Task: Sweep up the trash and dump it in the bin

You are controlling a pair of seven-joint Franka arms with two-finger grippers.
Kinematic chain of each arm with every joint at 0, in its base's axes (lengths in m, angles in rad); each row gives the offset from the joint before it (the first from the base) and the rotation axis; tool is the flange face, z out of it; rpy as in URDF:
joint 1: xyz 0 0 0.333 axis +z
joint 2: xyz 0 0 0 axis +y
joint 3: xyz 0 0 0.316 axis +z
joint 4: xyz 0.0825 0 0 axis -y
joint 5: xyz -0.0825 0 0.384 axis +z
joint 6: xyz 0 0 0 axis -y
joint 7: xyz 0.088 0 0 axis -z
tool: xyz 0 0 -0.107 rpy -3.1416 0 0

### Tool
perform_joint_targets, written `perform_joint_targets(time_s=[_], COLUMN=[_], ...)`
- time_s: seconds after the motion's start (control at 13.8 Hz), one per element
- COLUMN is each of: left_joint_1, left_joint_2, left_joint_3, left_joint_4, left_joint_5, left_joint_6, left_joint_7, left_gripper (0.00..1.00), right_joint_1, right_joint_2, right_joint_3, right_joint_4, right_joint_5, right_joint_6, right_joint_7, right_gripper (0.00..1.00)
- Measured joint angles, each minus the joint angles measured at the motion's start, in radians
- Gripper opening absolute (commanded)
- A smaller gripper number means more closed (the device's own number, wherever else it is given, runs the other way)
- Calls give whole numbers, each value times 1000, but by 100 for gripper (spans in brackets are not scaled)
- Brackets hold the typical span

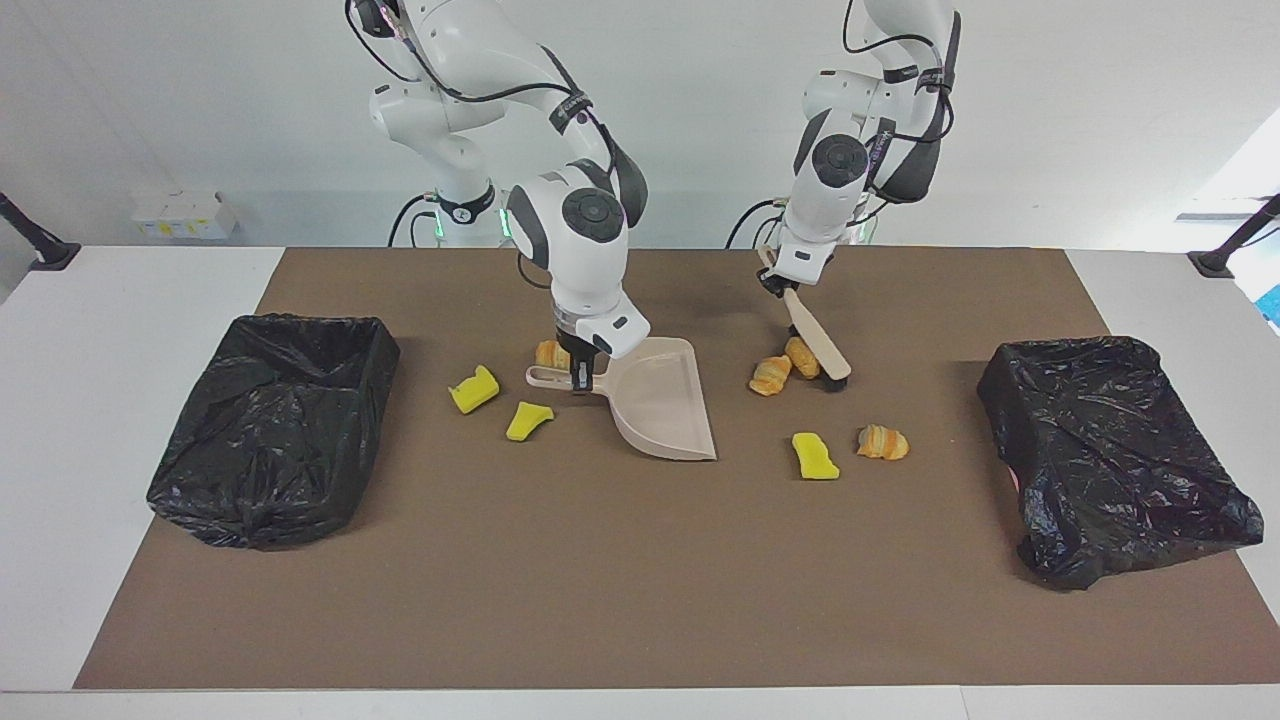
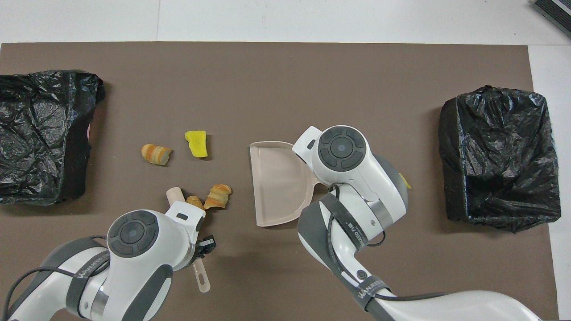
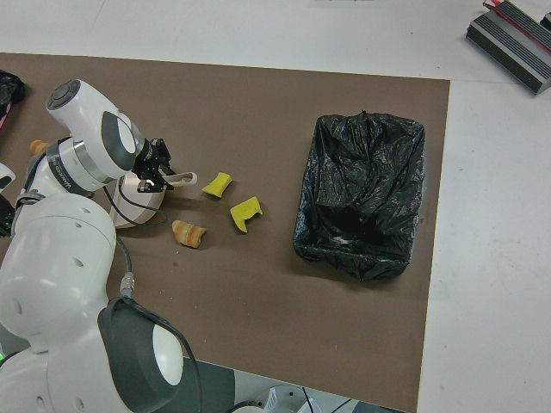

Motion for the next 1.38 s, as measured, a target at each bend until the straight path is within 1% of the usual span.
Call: perform_joint_targets(time_s=[0.22, 0.44, 0.95, 1.16, 1.38], left_joint_1=[-41, -73, -158, -183, -185], left_joint_2=[35, 51, 78, 92, 95], left_joint_3=[-2, -3, -4, -5, 1], left_joint_4=[21, 53, 122, 179, 237], left_joint_5=[-48, -97, -101, -102, -103], left_joint_6=[36, 43, 43, 44, 44], left_joint_7=[96, 199, 252, 252, 252], left_gripper=[0, 0, 0, 0, 0], right_joint_1=[4, 5, 6, 6, 5], right_joint_2=[0, 1, 2, 3, 4], right_joint_3=[0, 0, 0, 0, 0], right_joint_4=[-2, -6, -11, -13, -13], right_joint_5=[0, 0, 0, 0, 3], right_joint_6=[1, 5, 8, 8, 8], right_joint_7=[12, 27, 35, 39, 45], right_gripper=[0, 0, 0, 0, 0])
